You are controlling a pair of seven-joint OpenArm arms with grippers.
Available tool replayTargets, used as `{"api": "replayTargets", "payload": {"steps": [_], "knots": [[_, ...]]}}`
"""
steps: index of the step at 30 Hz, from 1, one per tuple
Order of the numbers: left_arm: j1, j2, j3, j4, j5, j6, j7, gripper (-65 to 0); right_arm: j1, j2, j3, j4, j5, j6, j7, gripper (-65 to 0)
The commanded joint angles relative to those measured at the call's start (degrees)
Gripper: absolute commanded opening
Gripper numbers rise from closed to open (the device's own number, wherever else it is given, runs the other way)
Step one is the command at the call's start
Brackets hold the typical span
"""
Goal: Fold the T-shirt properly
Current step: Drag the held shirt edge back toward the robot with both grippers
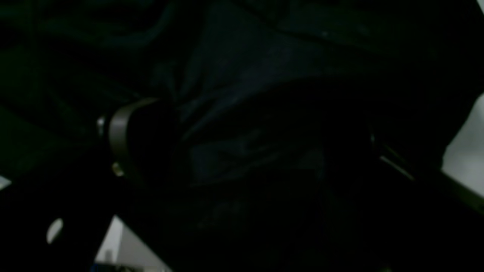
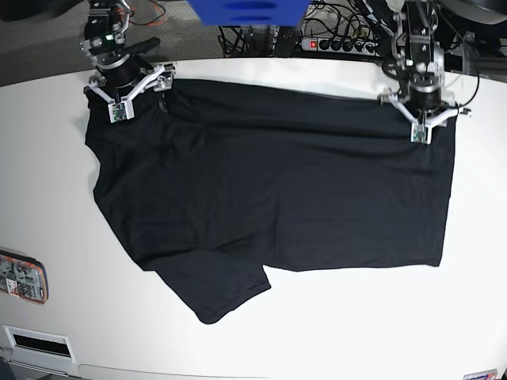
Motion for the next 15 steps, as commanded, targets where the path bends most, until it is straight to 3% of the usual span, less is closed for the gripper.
{"api": "replayTargets", "payload": {"steps": [1, 15], "knots": [[4.56, 1.35, 1.02, -2.16, -1.66, -7.26, 22.17, -53.7, -4.00, 0.79, 0.16, -2.32, -8.02, -0.33, -15.58, -5.4], [7.28, 1.44, 1.02, 0.74, -1.74, -7.26, 22.26, -53.7, -6.99, 1.50, 0.16, 3.22, -8.02, -0.33, -15.84, -5.4]]}}
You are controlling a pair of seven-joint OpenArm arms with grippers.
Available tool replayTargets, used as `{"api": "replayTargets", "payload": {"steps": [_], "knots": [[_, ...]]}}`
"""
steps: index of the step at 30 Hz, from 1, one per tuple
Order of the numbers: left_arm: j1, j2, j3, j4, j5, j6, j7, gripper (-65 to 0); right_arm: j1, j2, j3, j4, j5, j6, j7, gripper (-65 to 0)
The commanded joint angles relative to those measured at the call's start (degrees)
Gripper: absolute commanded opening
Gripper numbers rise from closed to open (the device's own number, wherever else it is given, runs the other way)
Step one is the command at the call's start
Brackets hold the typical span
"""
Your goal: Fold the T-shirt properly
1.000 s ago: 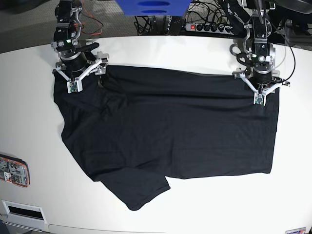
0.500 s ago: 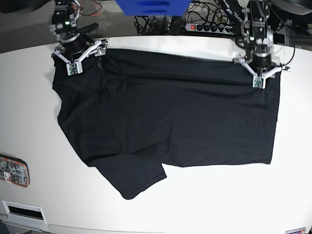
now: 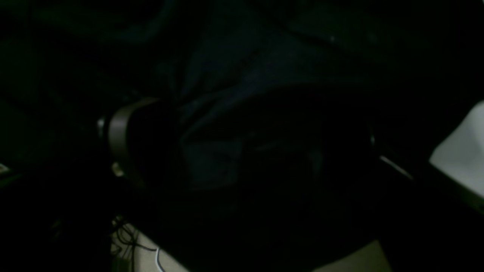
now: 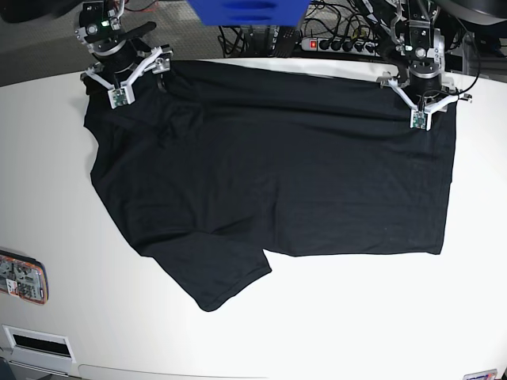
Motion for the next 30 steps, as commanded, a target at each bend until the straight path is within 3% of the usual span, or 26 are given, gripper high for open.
{"api": "replayTargets", "payload": {"steps": [1, 11, 30], "knots": [[3.26, 1.22, 1.02, -3.34, -1.88, -7.20, 17.69, -53.7, -1.92, 0.36, 0.27, -2.44, -7.69, -0.50, -11.14, -5.4], [4.32, 2.62, 1.02, -2.99, -1.70, -7.20, 17.69, -53.7, 9.33, 0.36, 0.27, -4.55, -7.69, -0.50, -12.73, -5.4], [6.34, 2.62, 0.76, 1.40, -1.88, -7.20, 17.60, -53.5, 8.46, 0.36, 0.18, -3.32, -7.69, -0.50, -13.25, -5.4]]}}
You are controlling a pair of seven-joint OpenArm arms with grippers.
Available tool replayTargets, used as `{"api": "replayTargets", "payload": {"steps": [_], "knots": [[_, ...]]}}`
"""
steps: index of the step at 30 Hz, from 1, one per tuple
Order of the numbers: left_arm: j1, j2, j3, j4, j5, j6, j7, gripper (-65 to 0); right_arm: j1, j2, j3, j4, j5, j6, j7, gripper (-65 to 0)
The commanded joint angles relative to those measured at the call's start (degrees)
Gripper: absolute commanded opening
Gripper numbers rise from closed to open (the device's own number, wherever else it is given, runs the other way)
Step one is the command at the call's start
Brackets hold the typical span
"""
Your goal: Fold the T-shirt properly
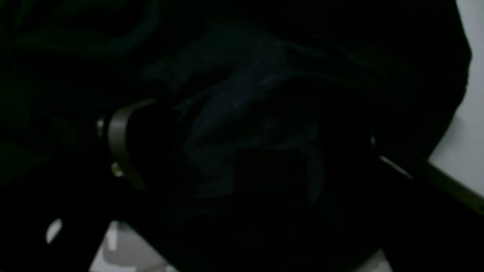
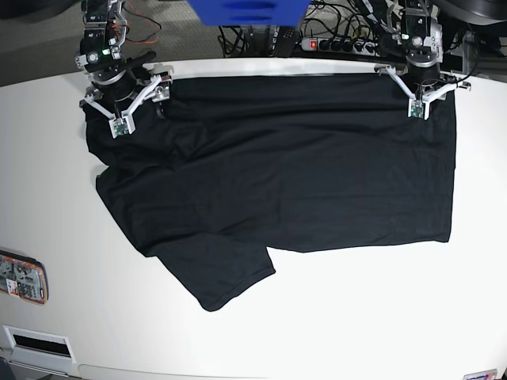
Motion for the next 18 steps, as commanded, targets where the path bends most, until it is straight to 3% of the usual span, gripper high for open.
{"api": "replayTargets", "payload": {"steps": [1, 18], "knots": [[2.71, 1.23, 0.67, -2.71, -3.14, -7.20, 13.60, -53.5, -1.42, 0.64, 0.31, -0.96, -6.47, -0.72, -8.16, -5.4], [2.80, 1.49, 0.67, 6.52, -2.79, -7.20, 13.69, -53.6, -1.69, 0.47, 0.31, 7.22, -6.56, -0.72, -8.51, -5.4]]}}
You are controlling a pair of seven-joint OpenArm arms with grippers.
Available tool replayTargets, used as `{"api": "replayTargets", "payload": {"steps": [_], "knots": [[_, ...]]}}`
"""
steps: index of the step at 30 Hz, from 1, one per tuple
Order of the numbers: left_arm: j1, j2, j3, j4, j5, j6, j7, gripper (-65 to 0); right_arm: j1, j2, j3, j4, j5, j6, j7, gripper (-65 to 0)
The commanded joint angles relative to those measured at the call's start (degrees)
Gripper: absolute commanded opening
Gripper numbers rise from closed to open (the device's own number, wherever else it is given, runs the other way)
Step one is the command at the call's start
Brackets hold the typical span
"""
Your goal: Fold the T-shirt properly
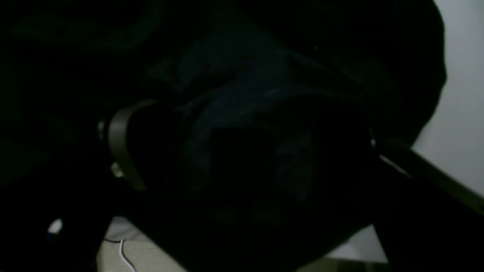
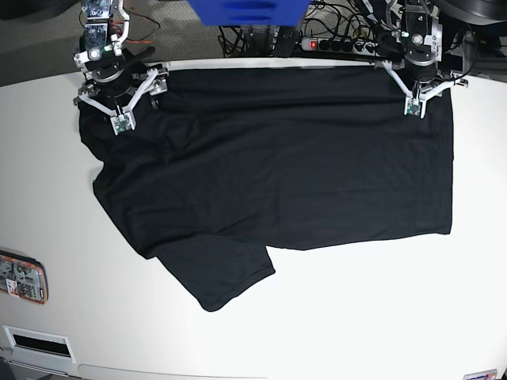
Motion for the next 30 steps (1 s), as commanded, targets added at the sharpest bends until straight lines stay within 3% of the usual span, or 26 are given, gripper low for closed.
{"api": "replayTargets", "payload": {"steps": [1, 8, 13, 30], "knots": [[1.70, 1.25, 0.65, 0.45, -2.22, -3.33, 4.29, -53.6, -0.44, 0.62, 0.47, 1.08, -2.14, -0.77, -1.52, -5.4], [1.79, 2.13, 0.56, 4.59, -2.05, -3.33, 4.38, -53.6, -0.71, 0.53, 0.29, 2.13, -2.14, -0.77, -1.52, -5.4], [1.79, 2.13, 0.47, 5.55, -2.05, -3.33, 4.38, -53.6, -6.16, 0.36, 0.47, 2.22, -2.14, -0.94, -1.52, -5.4], [0.83, 1.87, -3.57, 7.57, -2.05, -3.33, 4.38, -53.6, -4.49, 0.09, 0.03, 3.01, -2.14, -0.94, -1.52, -5.4]]}}
